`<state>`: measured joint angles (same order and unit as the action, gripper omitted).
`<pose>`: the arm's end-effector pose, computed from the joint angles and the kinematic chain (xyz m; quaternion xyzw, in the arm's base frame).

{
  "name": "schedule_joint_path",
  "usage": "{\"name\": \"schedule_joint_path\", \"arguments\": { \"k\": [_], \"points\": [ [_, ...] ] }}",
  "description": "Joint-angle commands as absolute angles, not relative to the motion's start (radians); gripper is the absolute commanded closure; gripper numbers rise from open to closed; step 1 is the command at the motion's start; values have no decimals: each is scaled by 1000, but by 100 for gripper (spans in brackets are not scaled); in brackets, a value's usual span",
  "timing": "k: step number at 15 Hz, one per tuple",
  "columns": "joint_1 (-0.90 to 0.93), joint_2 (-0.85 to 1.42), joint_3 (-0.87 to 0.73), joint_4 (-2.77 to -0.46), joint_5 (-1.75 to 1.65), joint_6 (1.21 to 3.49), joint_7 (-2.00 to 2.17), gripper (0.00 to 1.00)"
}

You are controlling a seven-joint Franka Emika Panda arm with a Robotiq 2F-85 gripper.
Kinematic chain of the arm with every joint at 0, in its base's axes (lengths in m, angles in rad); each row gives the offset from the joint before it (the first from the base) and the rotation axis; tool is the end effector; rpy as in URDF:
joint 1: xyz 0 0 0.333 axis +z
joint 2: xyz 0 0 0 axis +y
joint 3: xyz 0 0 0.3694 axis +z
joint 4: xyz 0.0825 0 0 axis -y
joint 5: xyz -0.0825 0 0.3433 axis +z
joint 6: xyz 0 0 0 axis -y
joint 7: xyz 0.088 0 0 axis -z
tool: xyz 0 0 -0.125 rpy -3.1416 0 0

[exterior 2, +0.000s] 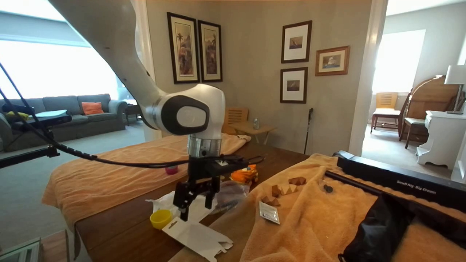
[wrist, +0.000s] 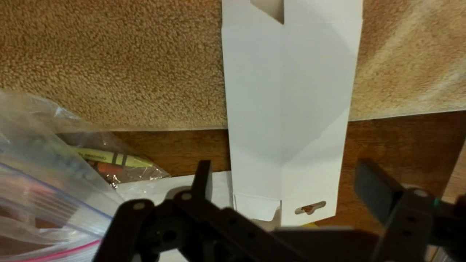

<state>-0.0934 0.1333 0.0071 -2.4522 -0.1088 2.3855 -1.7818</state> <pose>0.4418 -0.0406 0.3002 -0.6251 -0.7735 0.0855 0.0607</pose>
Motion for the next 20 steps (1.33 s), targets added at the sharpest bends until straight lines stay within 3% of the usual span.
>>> {"name": "schedule_joint_path", "arguments": {
  "k": [1, 20],
  "points": [
    [-99, 142, -6, -2433, -95, 2377, -1811, 0],
    [-118, 160, 4, -2571, -80, 2573, -2066, 0]
  ]
}}
